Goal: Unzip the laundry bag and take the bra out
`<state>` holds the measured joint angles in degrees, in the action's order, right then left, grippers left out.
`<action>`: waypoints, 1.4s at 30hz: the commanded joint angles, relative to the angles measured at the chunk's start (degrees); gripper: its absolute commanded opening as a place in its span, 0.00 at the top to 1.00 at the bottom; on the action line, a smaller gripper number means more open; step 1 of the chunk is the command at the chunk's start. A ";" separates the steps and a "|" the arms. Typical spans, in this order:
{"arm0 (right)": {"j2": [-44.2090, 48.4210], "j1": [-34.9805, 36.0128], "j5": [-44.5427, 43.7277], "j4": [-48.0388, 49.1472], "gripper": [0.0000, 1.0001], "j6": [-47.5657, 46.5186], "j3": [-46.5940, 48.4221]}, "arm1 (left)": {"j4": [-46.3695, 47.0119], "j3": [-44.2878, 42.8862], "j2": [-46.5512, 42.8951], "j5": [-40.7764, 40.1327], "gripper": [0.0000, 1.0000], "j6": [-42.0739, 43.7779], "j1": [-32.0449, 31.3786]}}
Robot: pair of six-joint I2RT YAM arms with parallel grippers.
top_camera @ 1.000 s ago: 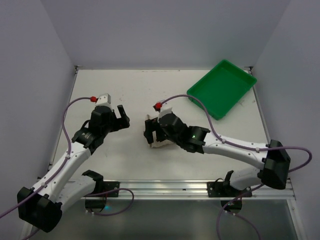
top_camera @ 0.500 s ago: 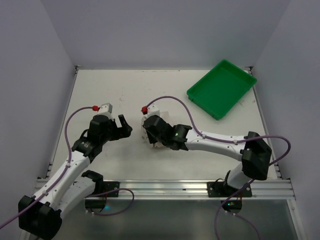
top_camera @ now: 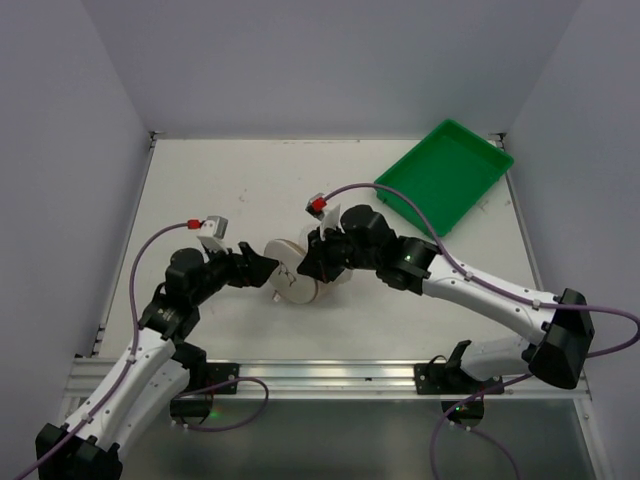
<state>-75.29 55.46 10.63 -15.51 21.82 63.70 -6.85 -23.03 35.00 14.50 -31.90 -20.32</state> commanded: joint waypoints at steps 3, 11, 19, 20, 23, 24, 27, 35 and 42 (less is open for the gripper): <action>2.77 -1.32 11.51 5.84 1.00 -1.70 -2.35 | 9.40 2.45 -3.45 9.65 0.00 -0.53 0.36; 7.34 -6.06 19.49 6.54 1.00 -5.30 -5.25 | 17.47 8.51 -5.12 18.17 0.00 -5.80 0.36; 8.93 -9.14 26.89 6.37 1.00 -7.93 -5.96 | 27.07 10.72 -1.44 27.77 0.00 -8.80 0.28; 8.93 -9.32 27.50 6.37 1.00 -8.11 -5.87 | 27.42 10.55 -1.08 28.47 0.00 -8.79 0.28; 8.93 -9.84 28.83 6.37 1.00 -8.81 -5.78 | 28.82 10.72 0.15 29.35 0.06 -9.32 0.28; 8.84 -9.93 28.92 6.37 1.00 -8.99 -5.78 | 29.96 10.72 0.33 29.62 0.13 -9.67 0.28; 8.58 -11.60 27.69 6.28 1.00 -8.64 -6.74 | 29.01 10.20 -0.02 29.53 0.55 -10.55 0.28; 11.38 -16.97 4.63 6.11 0.61 -2.23 -11.14 | 17.06 6.24 1.19 19.03 1.00 -10.98 0.28; 19.19 -14.60 -11.58 8.37 0.43 6.99 -17.02 | 21.95 6.50 6.30 11.17 1.00 -27.31 -0.33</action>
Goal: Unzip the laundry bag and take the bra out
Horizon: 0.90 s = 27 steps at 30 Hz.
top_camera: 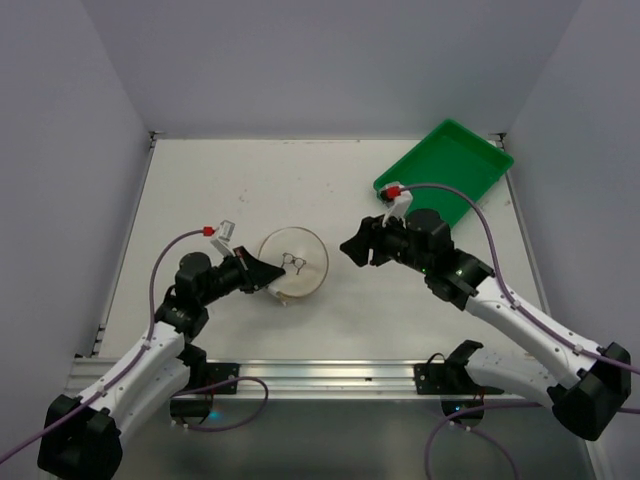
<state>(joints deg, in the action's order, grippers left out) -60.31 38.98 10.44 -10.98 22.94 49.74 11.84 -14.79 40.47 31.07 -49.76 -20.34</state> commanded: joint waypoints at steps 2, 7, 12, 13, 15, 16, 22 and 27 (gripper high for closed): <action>4.85 7.23 -16.04 5.35 0.43 7.20 -4.82 | 3.90 -2.96 2.15 -10.55 1.00 -10.45 -1.80; 0.38 16.38 -16.68 10.27 0.47 13.88 -6.49 | 3.02 -8.84 6.46 -22.00 1.00 -9.13 -11.03; -4.72 21.48 -20.01 12.21 0.57 18.71 -4.39 | 3.80 -9.03 9.19 -27.37 1.00 -11.67 -12.88; -5.59 22.53 -20.54 11.87 0.58 18.98 -3.60 | 3.90 -8.77 9.54 -27.55 1.00 -12.03 -12.97; -8.06 23.15 -21.16 11.86 0.58 19.51 -1.84 | 4.86 -8.68 10.07 -27.47 1.00 -12.12 -13.23; -8.67 23.07 -20.90 12.04 0.58 19.60 -1.49 | 4.78 -8.59 10.16 -27.64 1.00 -12.03 -13.41; -10.96 23.42 -18.08 14.23 0.60 19.60 -0.52 | 4.69 -8.50 10.86 -28.17 1.00 -11.77 -13.76; -12.28 23.42 -18.17 14.41 0.60 18.55 0.27 | 4.77 -8.77 11.91 -27.55 1.00 -11.33 -13.76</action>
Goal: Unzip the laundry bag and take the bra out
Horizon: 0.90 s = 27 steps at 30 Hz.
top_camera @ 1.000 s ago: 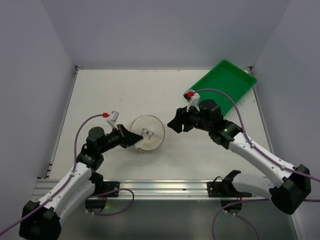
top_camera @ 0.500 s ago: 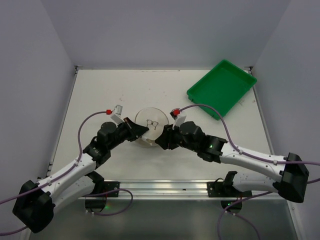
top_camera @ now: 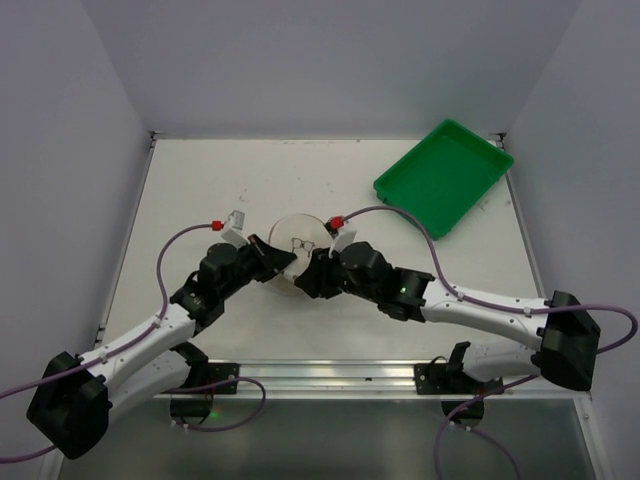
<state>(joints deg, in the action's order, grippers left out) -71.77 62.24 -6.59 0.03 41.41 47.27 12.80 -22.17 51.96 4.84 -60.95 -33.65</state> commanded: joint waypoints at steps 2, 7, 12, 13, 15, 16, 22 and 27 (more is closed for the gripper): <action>-1.53 0.17 -1.41 3.13 0.61 -0.19 3.62 | 3.81 -1.47 0.68 -0.98 1.00 -0.14 -0.54; -3.81 0.16 -1.23 1.73 0.62 -0.89 5.20 | 3.46 -1.64 0.42 -0.97 1.00 0.21 -0.63; -4.52 0.17 -0.53 1.38 0.65 -0.80 4.94 | 2.94 -1.64 0.15 -1.32 1.00 0.30 -0.63; -4.61 0.16 -0.44 1.29 0.66 -0.80 4.94 | 2.85 -1.56 0.15 -1.33 1.00 0.30 -0.63; -4.78 0.25 0.09 1.03 0.67 -0.72 4.85 | 2.94 -1.73 0.42 -1.33 1.00 0.22 -0.54; -4.87 0.25 0.35 0.67 0.67 -0.63 4.94 | 2.94 -1.82 0.42 -1.24 1.00 0.13 -0.54; -5.22 0.16 0.61 1.20 0.71 -0.36 3.71 | 2.32 -2.17 0.15 -1.50 1.00 0.39 -0.54; -5.40 0.17 0.00 1.11 0.76 -1.07 4.24 | 2.23 -2.00 -0.11 -1.15 1.00 0.22 -0.54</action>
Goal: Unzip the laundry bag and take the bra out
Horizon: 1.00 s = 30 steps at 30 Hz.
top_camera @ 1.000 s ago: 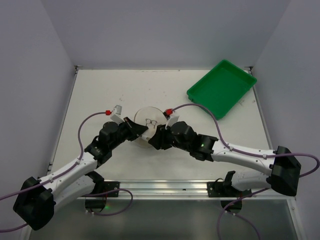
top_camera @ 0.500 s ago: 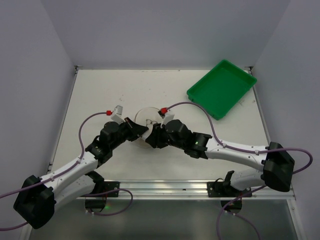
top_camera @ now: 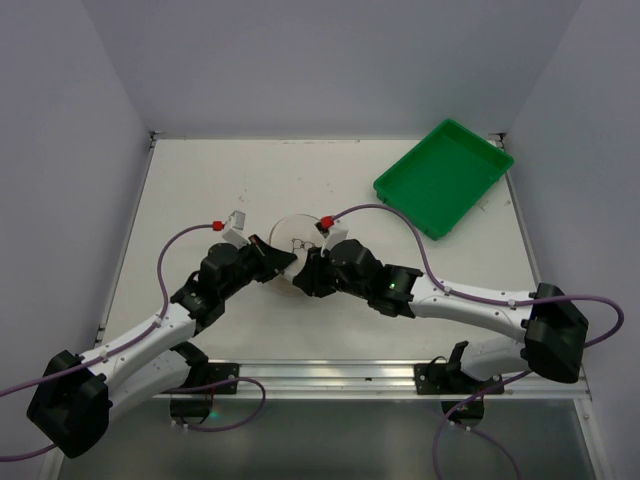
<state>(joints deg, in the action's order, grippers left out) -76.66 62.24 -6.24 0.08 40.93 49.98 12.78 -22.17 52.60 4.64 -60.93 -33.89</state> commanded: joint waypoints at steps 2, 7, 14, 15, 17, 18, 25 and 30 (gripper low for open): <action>-0.86 0.25 -0.09 1.07 0.80 -0.59 1.44 | 1.99 -2.08 -1.18 -1.13 1.00 0.19 -0.30; -0.25 0.25 -1.14 0.10 1.00 -0.85 0.57 | 1.38 -2.17 -1.45 -0.78 1.00 0.28 -0.30; 9.92 -3.78 -7.99 -3.94 1.00 -4.01 -7.42 | -8.01 -4.63 -2.59 -1.05 1.00 4.05 1.36; 11.52 -6.40 -8.00 -4.64 1.00 -4.36 -8.83 | -8.64 -4.81 -2.68 -0.26 1.00 5.19 2.15; 15.64 -11.14 -7.47 -5.87 1.00 -5.32 -12.52 | -10.48 -4.90 -2.85 3.16 1.00 6.77 4.95; 16.71 -12.39 -7.64 -8.05 1.00 -5.77 -13.32 | -11.01 -4.90 -2.77 4.66 1.00 7.48 6.19; 19.54 -14.16 -2.06 -7.82 1.00 -11.30 -14.82 | -16.11 -10.33 5.38 18.18 1.00 18.11 11.74; 14.89 -11.80 5.89 -1.15 1.00 -9.03 -12.28 | -21.02 -22.19 15.94 22.17 0.71 25.06 12.09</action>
<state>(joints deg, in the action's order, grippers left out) -59.53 49.82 -2.11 -2.52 33.28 36.07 -2.68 -37.23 64.77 24.47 -43.97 -23.51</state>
